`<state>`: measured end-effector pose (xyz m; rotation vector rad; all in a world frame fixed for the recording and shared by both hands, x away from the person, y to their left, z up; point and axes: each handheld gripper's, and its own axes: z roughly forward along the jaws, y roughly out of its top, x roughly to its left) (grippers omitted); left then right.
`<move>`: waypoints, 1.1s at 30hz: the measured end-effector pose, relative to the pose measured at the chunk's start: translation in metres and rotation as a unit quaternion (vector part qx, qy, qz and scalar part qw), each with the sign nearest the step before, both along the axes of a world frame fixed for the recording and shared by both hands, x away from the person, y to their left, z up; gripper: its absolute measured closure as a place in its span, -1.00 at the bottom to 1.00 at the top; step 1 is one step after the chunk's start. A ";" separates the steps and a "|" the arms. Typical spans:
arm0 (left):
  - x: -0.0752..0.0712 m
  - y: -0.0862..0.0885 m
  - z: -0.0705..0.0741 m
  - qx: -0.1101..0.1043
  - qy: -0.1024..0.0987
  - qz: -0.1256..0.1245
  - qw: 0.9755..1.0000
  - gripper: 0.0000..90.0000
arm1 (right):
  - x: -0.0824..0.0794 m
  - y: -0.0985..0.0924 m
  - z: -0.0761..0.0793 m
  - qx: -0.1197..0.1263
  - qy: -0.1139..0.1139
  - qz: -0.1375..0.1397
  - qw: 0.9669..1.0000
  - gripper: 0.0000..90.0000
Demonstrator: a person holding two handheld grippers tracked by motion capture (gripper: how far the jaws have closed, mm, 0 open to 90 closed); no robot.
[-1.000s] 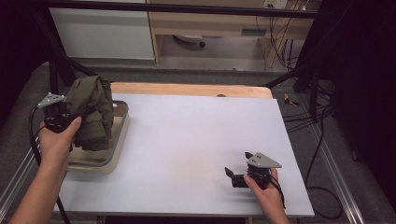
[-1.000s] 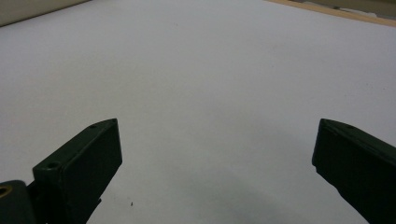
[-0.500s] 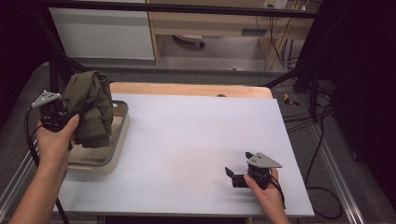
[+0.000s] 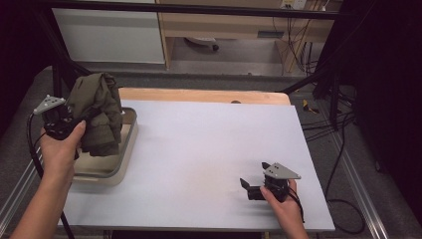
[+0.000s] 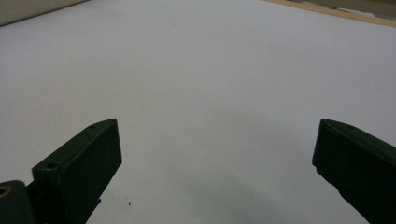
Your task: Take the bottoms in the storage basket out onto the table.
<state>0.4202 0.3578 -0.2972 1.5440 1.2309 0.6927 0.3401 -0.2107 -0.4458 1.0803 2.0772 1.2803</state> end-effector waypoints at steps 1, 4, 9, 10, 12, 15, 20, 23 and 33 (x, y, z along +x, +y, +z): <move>0.000 0.000 0.001 0.000 -0.001 0.000 1.000 0.68 | 0.000 0.000 0.000 0.000 0.000 0.000 1.000 -0.96; -0.001 -0.001 0.002 -0.001 -0.003 0.000 1.000 0.68 | 0.000 0.000 0.000 0.000 0.000 0.000 1.000 -0.96; -0.001 -0.004 0.005 -0.011 -0.006 -0.001 1.000 0.68 | 0.002 0.000 -0.001 0.010 0.005 0.000 1.000 -0.95; -0.001 -0.005 0.005 -0.012 -0.006 -0.001 1.000 0.68 | 0.002 0.000 -0.001 0.007 0.004 -0.001 1.000 -0.95; -0.001 -0.006 0.006 -0.014 -0.008 -0.003 1.000 0.68 | 0.000 0.000 0.000 0.007 0.003 -0.001 1.000 -0.95; -0.002 -0.009 0.008 -0.019 -0.009 -0.005 1.000 0.68 | -0.001 -0.001 0.000 0.007 0.002 -0.002 1.000 -0.95; -0.003 -0.010 0.009 -0.024 -0.007 -0.006 1.000 0.67 | 0.000 -0.001 0.000 0.007 0.002 -0.001 1.000 -0.95; -0.002 -0.009 0.009 -0.036 -0.005 -0.007 0.999 0.67 | 0.000 0.000 0.000 0.004 0.003 0.001 1.000 -0.95; -0.004 -0.008 0.010 -0.052 -0.003 -0.010 0.999 0.67 | 0.000 0.001 -0.001 0.005 0.004 0.000 1.000 -0.95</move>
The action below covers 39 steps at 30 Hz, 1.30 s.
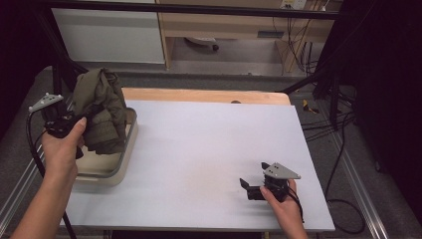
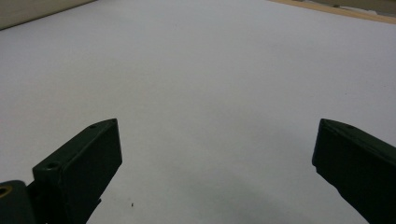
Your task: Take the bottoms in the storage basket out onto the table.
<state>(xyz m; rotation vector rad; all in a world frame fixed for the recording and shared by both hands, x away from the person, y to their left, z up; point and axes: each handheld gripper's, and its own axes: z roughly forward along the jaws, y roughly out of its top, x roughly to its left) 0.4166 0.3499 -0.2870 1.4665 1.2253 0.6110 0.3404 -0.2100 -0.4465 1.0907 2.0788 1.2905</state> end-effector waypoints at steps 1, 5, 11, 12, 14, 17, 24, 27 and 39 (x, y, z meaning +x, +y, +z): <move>0.000 0.000 0.000 0.000 0.000 0.000 1.000 0.67 | 0.000 0.000 0.000 0.000 0.000 0.000 1.000 -0.95; -0.001 -0.003 0.000 0.006 -0.002 -0.001 1.000 0.67 | 0.000 -0.001 0.000 0.002 0.000 -0.002 1.000 -0.95; -0.002 -0.011 0.000 0.022 -0.008 -0.003 1.000 0.67 | 0.000 -0.001 0.000 -0.001 0.001 -0.001 1.000 -0.95; -0.002 -0.011 0.000 0.022 -0.008 -0.003 1.000 0.67 | 0.000 -0.001 0.000 -0.001 0.001 -0.001 1.000 -0.95; -0.003 -0.015 0.000 0.030 -0.009 -0.004 0.999 0.67 | 0.000 -0.001 0.000 -0.001 0.001 -0.001 1.000 -0.95; -0.004 -0.019 -0.001 0.034 -0.010 -0.008 0.999 0.67 | 0.000 -0.001 0.000 -0.001 0.001 -0.001 1.000 -0.95; -0.006 -0.023 -0.003 0.028 -0.009 -0.012 1.000 0.67 | 0.000 0.000 0.000 0.000 0.002 -0.002 1.000 -0.95; -0.007 -0.024 -0.002 0.025 -0.012 -0.013 1.000 0.67 | 0.000 0.000 0.000 0.000 0.002 -0.001 1.000 -0.95; -0.010 -0.032 0.004 0.022 -0.019 -0.021 0.999 0.67 | 0.000 0.000 0.000 0.000 0.001 -0.001 1.000 -0.95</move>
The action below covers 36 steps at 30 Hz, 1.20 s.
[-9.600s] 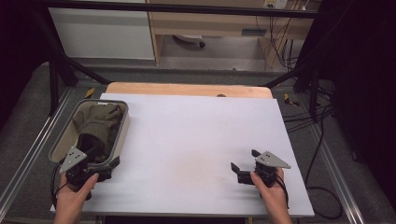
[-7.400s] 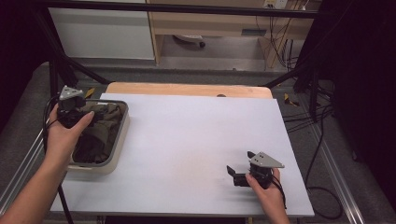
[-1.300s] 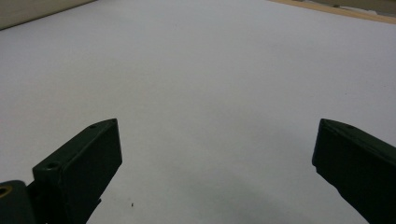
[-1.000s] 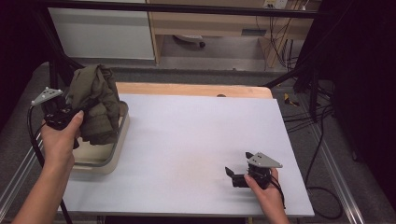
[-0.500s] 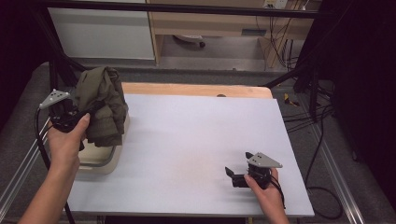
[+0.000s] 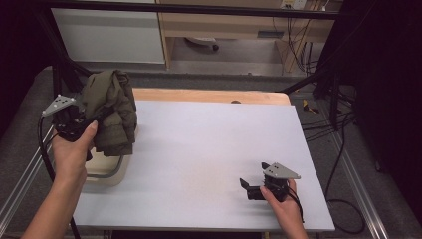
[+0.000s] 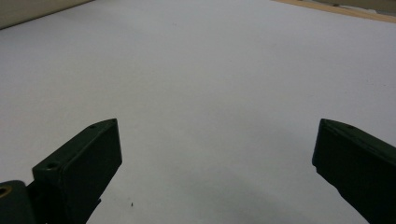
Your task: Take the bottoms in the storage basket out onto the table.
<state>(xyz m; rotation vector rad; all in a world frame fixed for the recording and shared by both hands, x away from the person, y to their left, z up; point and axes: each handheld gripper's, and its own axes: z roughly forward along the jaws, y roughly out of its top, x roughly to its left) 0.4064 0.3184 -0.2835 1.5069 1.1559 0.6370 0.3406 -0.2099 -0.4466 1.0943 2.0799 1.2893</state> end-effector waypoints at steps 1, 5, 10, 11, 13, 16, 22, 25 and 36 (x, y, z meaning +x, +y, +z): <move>0.000 -0.001 0.000 -0.002 -0.001 -0.001 1.000 0.67 | 0.000 0.000 0.000 0.000 0.000 0.000 1.000 -0.95; -0.002 -0.005 0.002 -0.002 -0.002 -0.005 1.000 0.66 | 0.000 -0.001 0.000 0.001 0.000 -0.002 1.000 -0.95; -0.004 -0.010 0.003 -0.007 -0.003 -0.014 1.000 0.66 | 0.000 -0.001 0.000 0.000 -0.001 0.000 1.000 -0.95; -0.005 -0.011 0.004 -0.008 -0.003 -0.016 1.000 0.66 | 0.000 -0.001 0.000 -0.001 -0.001 0.000 1.000 -0.95; -0.005 -0.012 0.005 -0.009 -0.004 -0.016 1.000 0.66 | 0.000 -0.001 0.000 -0.001 -0.001 0.000 1.000 -0.95; -0.007 -0.016 0.008 -0.009 -0.006 -0.022 1.000 0.66 | 0.000 -0.001 0.000 -0.001 -0.001 0.000 1.000 -0.95; -0.008 -0.020 0.009 -0.010 -0.008 -0.027 1.000 0.66 | 0.000 -0.001 0.000 0.000 -0.001 0.000 1.000 -0.95; -0.008 -0.022 0.009 -0.014 -0.007 -0.032 0.999 0.66 | 0.000 -0.001 0.000 0.000 0.000 0.000 1.000 -0.95; -0.009 -0.030 0.010 -0.012 -0.006 -0.040 0.999 0.66 | 0.000 -0.001 0.000 0.000 0.000 0.000 1.000 -0.95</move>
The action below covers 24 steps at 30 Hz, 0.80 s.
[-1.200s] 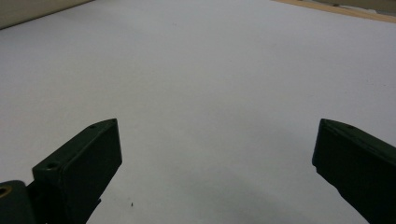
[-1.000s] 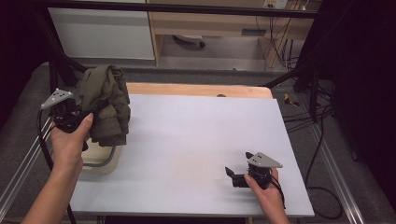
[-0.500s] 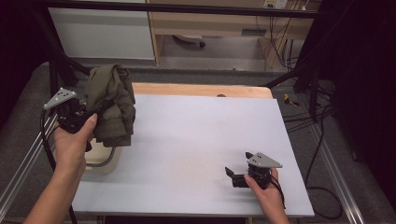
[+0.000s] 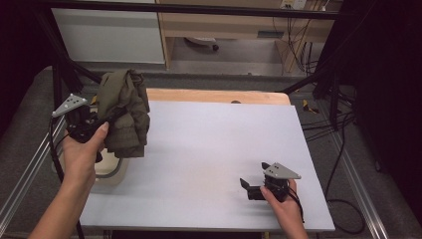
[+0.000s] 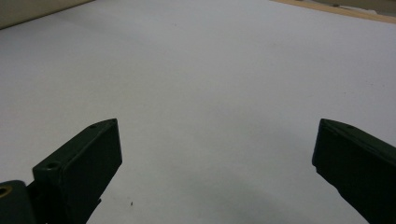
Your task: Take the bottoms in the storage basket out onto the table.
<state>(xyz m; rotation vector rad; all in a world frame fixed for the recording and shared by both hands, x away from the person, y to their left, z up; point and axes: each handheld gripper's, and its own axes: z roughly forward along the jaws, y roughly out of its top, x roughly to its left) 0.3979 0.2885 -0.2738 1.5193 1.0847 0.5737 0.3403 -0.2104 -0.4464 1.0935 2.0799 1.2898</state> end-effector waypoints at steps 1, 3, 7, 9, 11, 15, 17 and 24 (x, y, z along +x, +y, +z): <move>0.000 0.000 0.000 -0.002 0.000 -0.001 1.000 0.66 | 0.000 0.000 0.000 0.000 0.000 0.000 1.000 -0.95; 0.000 -0.001 0.000 -0.005 0.002 -0.003 1.000 0.66 | 0.000 0.000 0.000 0.000 0.000 0.000 1.000 -0.95; 0.000 -0.003 0.000 -0.005 0.002 -0.006 1.000 0.66 | 0.000 0.000 0.000 0.000 0.000 0.001 1.000 -0.95; 0.000 -0.005 0.000 -0.004 0.002 -0.008 1.000 0.66 | 0.000 0.000 0.000 0.000 0.000 0.000 1.000 -0.95; 0.000 -0.007 -0.001 -0.003 0.003 -0.010 1.000 0.66 | 0.000 0.000 0.000 0.000 0.000 -0.001 1.000 -0.95; 0.000 -0.010 -0.001 -0.004 0.003 -0.013 1.000 0.66 | 0.000 0.000 0.000 0.001 0.000 -0.001 1.000 -0.95; 0.000 -0.012 -0.002 -0.003 0.004 -0.015 1.000 0.66 | 0.000 0.000 0.000 0.000 0.000 -0.001 1.000 -0.95; -0.001 -0.017 -0.002 -0.002 0.005 -0.022 1.000 0.65 | 0.000 -0.001 0.000 0.000 0.000 -0.001 1.000 -0.95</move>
